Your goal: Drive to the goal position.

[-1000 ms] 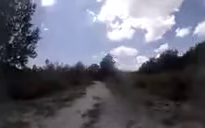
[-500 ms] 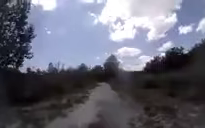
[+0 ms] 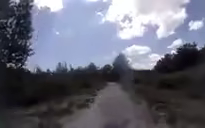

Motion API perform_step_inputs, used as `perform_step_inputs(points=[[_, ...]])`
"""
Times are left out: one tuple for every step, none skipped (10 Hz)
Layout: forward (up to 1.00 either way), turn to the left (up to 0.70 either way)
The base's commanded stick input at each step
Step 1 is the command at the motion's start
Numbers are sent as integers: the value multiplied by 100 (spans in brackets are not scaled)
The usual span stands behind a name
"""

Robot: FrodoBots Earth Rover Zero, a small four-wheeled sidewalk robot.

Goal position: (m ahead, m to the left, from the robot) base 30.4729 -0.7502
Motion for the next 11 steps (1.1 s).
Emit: perform_step_inputs(points=[[85, 0], [85, 0], [85, 0], [85, 0], [85, 0], [85, 0], [85, 0], [85, 0], [85, -10], [85, -34], [85, -34]])
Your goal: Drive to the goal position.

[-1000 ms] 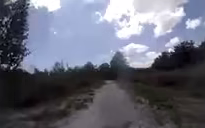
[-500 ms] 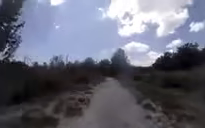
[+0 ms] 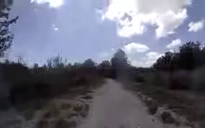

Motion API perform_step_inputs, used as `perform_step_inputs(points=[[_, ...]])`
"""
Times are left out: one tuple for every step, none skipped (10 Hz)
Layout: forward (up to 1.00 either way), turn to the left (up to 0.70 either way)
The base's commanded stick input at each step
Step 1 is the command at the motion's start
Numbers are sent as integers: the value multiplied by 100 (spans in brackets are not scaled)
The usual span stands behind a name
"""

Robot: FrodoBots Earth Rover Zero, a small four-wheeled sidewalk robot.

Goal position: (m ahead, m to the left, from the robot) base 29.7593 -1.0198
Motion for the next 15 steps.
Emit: perform_step_inputs(points=[[85, 0], [85, 0], [85, 0], [85, 0], [85, 0], [85, 0], [85, 0], [85, 0], [85, 0], [85, 0], [85, 0], [85, 0], [85, 0], [85, 0], [85, 0]])
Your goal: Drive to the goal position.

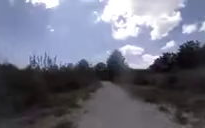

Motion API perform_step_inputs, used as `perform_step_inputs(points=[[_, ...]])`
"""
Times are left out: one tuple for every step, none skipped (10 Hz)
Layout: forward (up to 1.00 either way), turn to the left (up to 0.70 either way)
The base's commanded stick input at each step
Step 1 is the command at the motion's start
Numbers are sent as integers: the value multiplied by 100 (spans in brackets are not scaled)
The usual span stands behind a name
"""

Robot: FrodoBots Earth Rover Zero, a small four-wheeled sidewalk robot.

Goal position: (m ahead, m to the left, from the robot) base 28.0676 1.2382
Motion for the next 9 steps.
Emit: perform_step_inputs(points=[[85, 0], [85, 0], [85, -13], [85, -34], [85, -24], [85, 0], [85, 0], [85, 0], [85, 0]])
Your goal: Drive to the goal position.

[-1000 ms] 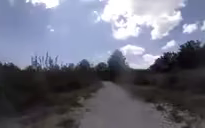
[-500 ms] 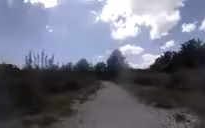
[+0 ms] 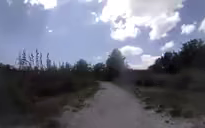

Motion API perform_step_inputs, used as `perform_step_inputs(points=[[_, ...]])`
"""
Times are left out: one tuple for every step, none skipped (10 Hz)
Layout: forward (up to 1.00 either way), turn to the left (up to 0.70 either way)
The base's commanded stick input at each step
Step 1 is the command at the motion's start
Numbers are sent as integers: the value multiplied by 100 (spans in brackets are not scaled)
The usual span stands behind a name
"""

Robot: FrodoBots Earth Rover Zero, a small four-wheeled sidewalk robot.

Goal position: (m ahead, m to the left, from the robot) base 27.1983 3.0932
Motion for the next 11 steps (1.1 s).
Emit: perform_step_inputs(points=[[85, 0], [85, 0], [85, 0], [85, 0], [85, 0], [85, 0], [85, 0], [85, 0], [85, 0], [85, 0], [85, 0]])
